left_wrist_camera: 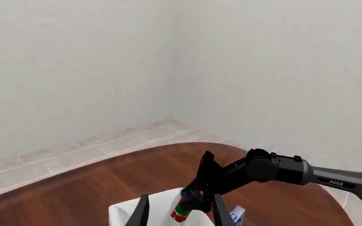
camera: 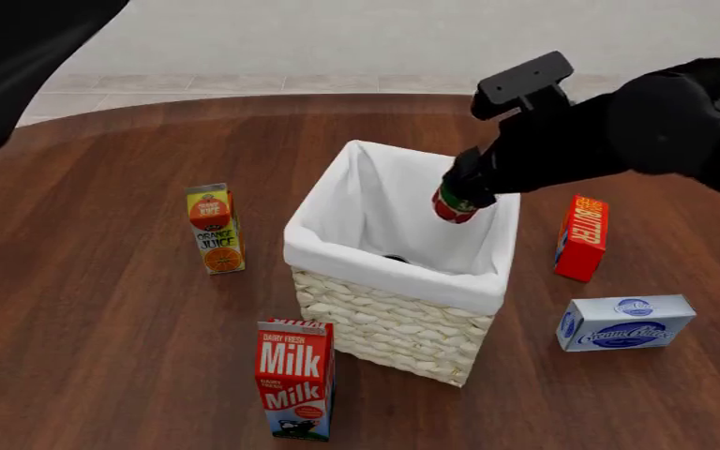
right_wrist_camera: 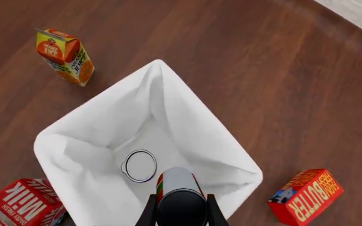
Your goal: Pick up the alphabet soup and the tomato sauce, and put them in the basket.
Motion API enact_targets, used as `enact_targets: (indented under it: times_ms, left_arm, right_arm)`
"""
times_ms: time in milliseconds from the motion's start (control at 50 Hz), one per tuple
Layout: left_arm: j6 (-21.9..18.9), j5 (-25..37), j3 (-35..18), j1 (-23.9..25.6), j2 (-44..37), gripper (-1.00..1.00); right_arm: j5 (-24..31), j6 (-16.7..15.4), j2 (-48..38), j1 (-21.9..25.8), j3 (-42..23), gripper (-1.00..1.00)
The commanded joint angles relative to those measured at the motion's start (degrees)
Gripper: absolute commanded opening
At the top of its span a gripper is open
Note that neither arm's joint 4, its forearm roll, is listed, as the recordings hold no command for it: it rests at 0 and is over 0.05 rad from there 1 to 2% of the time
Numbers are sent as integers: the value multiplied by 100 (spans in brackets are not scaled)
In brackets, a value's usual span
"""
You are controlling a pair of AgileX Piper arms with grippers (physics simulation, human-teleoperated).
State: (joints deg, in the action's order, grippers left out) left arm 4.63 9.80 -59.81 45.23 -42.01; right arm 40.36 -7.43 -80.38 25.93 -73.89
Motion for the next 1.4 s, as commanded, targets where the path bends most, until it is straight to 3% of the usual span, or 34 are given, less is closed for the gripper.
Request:
enact_targets:
  times_ms: [20,440,720,740,1160,1400]
  left_arm:
    - [13,-11,16,-23,24,100]
    - [83,-90,137,-76,100,100]
    - [122,-134,189,-105,126,100]
    - [127,-135,198,-112,135,100]
    - [135,-130,202,-111,131,100]
    - [113,-112,165,-85,100,100]
  right_arm:
    - [-50,12,-39,151,179,-100]
    - [-199,-312,-250,16,453,-100]
    - [-248,-300,-309,57,469,-100]
    - [-241,-284,-312,63,448,100]
    - [-229,-302,-253,98,422,100]
    - [31,-257,-117,76,31,100]
